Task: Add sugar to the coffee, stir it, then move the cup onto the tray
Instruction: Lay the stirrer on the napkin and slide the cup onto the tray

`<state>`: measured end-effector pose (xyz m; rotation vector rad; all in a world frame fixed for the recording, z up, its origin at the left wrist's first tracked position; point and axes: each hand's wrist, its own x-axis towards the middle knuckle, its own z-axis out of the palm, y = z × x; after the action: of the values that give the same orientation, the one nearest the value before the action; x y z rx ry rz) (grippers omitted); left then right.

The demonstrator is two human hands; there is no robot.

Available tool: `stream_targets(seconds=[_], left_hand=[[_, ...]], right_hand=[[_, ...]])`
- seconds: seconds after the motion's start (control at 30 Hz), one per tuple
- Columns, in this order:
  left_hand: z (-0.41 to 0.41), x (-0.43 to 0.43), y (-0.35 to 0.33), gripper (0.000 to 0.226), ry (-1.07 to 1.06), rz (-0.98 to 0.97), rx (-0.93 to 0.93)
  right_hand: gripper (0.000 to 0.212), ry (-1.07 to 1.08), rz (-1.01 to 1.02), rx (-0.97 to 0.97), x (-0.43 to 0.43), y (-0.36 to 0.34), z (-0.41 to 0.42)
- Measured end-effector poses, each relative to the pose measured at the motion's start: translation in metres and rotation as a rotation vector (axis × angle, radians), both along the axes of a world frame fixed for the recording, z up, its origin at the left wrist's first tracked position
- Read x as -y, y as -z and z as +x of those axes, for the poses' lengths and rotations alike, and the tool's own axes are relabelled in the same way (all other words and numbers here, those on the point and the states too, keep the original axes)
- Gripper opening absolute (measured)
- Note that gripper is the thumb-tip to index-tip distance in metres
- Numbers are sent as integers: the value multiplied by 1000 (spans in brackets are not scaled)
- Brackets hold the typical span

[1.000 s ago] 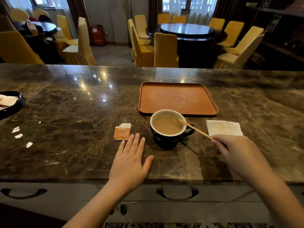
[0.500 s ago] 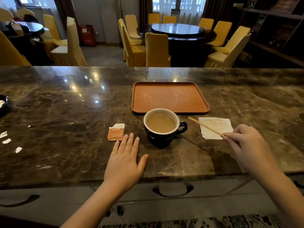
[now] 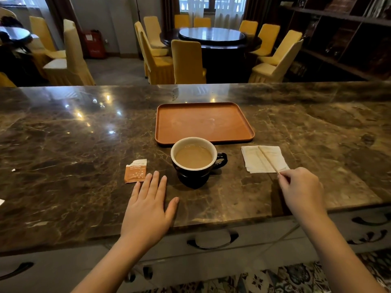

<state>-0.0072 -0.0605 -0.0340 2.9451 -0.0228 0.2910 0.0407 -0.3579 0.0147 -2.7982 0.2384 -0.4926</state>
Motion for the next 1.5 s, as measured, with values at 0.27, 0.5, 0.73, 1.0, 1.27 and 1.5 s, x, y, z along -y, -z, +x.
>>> stream_targets(seconds=[0.27,0.5,0.73,1.0,1.27,1.5], left_hand=[[0,-1,1,73,10,7,8],[1,-1,4,73,10,2,14],[1,-2,4,70,11,6,5],[1,-1,5,70,11,0,10],[0,-1,3,71,8,1,-3],[1,-1,-1,84,16,-8,-49]], right_hand=[[13,60,246,-85,-16,6,1],[14,114,250,-143,-25,12,3],[14,51,44,-84,-26,13,2],[11,-76,13,43,-19,11,0],[38,-474,179,-100,-48,-14,27],[28,-634,405,-338,-71,-12,54]])
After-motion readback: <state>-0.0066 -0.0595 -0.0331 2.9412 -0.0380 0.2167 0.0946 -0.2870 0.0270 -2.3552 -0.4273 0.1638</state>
